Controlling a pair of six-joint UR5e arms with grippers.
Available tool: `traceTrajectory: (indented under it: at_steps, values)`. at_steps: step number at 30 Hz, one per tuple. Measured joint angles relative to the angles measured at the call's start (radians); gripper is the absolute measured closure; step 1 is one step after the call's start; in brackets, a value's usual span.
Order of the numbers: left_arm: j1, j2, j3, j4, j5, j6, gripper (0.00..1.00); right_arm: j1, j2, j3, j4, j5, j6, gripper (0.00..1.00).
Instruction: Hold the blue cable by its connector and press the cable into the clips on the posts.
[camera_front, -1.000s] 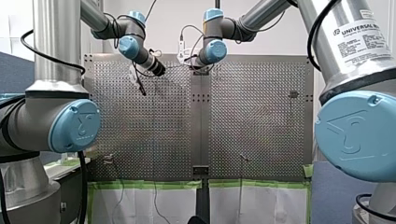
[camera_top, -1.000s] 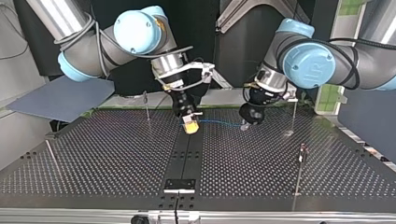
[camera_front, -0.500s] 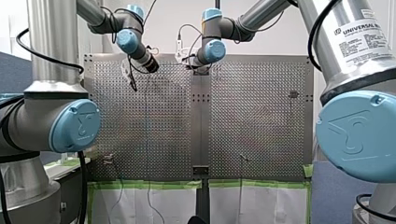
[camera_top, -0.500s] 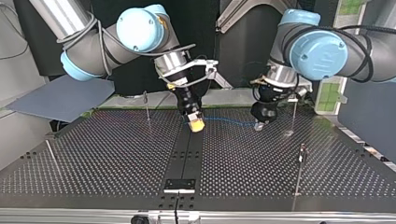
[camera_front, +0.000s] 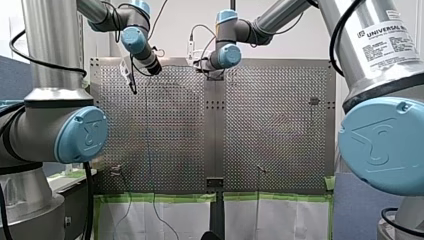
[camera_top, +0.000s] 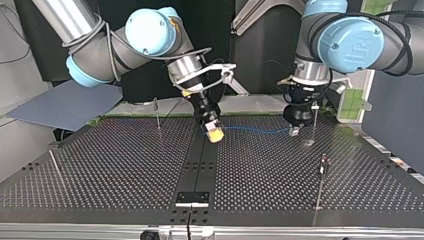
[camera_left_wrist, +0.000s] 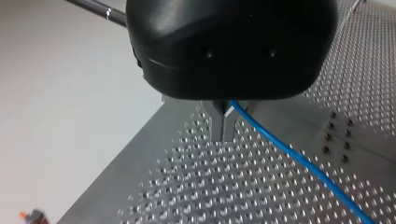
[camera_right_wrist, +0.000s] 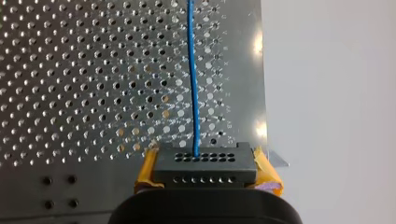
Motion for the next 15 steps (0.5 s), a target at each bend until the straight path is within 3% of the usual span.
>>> traceTrajectory:
  at_steps: [5,15]
  values:
    - [0.005,0.008,-0.011,0.001,-0.048,0.008,1.00,0.000,0.021,-0.008,-0.008,-0.017,0.008,1.00]
    - [0.024,0.042,-0.013,-0.013,-0.142,0.022,1.00,0.013,0.053,-0.057,-0.007,-0.020,0.011,1.00]
